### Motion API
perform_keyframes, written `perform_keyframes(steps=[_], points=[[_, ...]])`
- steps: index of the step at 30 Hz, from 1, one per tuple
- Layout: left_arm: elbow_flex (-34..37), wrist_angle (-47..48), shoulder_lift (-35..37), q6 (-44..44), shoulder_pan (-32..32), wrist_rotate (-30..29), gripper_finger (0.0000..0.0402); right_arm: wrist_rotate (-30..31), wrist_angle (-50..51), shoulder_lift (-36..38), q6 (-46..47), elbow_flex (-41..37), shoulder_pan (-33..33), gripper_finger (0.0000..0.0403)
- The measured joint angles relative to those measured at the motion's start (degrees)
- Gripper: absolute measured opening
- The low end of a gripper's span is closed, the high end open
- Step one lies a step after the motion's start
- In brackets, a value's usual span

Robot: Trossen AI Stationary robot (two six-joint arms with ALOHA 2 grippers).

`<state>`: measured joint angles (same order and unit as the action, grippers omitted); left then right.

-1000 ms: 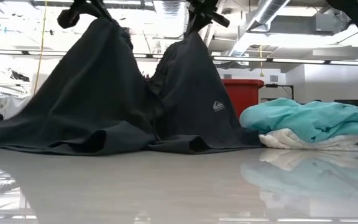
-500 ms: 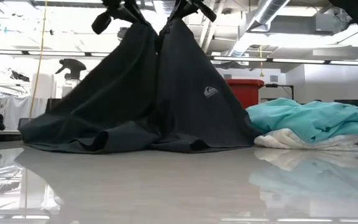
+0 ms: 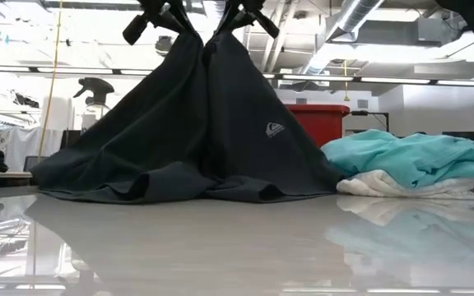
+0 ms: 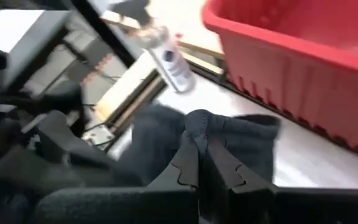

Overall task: Fold Laundry from Bin
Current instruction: Fold the black shorts

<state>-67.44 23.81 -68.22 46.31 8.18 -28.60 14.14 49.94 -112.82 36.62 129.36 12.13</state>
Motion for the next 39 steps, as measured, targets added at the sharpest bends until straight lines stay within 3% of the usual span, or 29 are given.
perform_keyframes(steps=[4,8,11,17,19,22,28,36,39], points=[[-0.02,-5.70,1.38,-10.08,-0.15,14.79,0.0000,-5.71,-3.10,0.38,-4.79,0.00,-0.07,0.0028],[-0.04,-7.96,1.57,-12.27,-0.80,14.89,0.0000,-10.99,-4.52,0.29,-4.79,0.02,-0.03,0.0028],[-0.04,-6.04,1.63,-12.32,-0.77,12.93,0.0000,-10.99,-3.34,0.22,-6.22,0.07,-0.34,0.0028],[0.00,-0.82,4.75,-8.14,-2.72,24.64,0.0000,-9.74,10.69,3.65,-7.60,0.07,0.25,0.0028],[0.00,0.79,6.39,-6.57,-5.01,26.17,0.0000,-8.42,15.43,5.43,-8.00,0.07,-0.50,0.0028],[0.00,3.54,8.69,-3.42,-9.60,24.95,0.0000,-3.94,21.91,8.52,-6.80,0.07,-4.24,0.0028],[0.00,3.48,11.71,5.42,-21.69,14.89,0.0000,3.89,30.79,14.72,3.78,0.13,-17.84,0.0028],[-0.02,-9.96,6.63,12.98,-37.23,12.55,0.0000,18.07,31.77,14.42,25.94,0.11,-40.70,0.0028],[-0.15,-14.45,4.78,15.37,-43.91,7.85,0.0000,22.80,31.77,13.35,35.39,0.11,-47.91,0.0028]])
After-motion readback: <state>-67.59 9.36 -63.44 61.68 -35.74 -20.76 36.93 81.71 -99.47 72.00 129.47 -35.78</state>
